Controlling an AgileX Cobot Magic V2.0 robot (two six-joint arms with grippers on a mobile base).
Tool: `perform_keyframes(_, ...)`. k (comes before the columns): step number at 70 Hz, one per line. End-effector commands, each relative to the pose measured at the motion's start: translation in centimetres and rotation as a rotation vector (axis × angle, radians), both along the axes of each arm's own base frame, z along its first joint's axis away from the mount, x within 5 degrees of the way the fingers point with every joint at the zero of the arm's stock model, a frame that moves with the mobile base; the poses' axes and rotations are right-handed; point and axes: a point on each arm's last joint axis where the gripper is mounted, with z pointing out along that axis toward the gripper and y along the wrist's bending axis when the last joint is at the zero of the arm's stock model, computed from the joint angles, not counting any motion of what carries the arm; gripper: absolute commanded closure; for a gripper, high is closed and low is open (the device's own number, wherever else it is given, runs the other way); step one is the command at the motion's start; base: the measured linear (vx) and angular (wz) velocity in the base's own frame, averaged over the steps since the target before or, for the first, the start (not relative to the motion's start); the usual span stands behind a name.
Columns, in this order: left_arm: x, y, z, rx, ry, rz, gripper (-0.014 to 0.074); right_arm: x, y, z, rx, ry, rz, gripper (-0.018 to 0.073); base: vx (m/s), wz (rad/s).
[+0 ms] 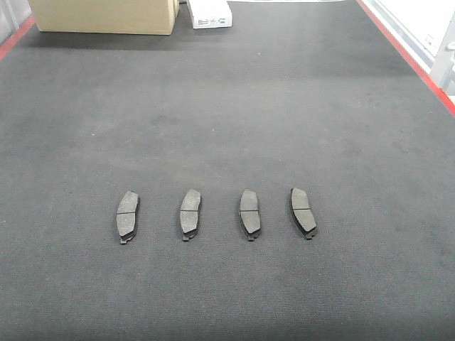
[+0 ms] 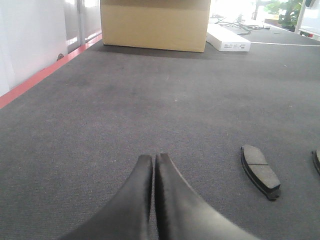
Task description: Move and align brake pads A on conveyor
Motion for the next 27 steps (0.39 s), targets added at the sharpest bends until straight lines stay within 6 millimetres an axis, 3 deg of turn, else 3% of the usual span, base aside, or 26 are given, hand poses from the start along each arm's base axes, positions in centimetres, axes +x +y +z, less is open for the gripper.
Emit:
perform_keyframes(1, -0.14, 0.0, 1.44, -0.006, -0.113, 0.003, 0.0603, -0.02, 0.0, 0.01, -0.02, -0.057, 0.0, 0.0563, 0.0, 0.0)
perform_keyframes(27, -0.14, 0.0, 1.44, -0.006, -0.113, 0.003, 0.0603, -0.02, 0.0, 0.01, -0.02, -0.057, 0.0, 0.0563, 0.0, 0.0)
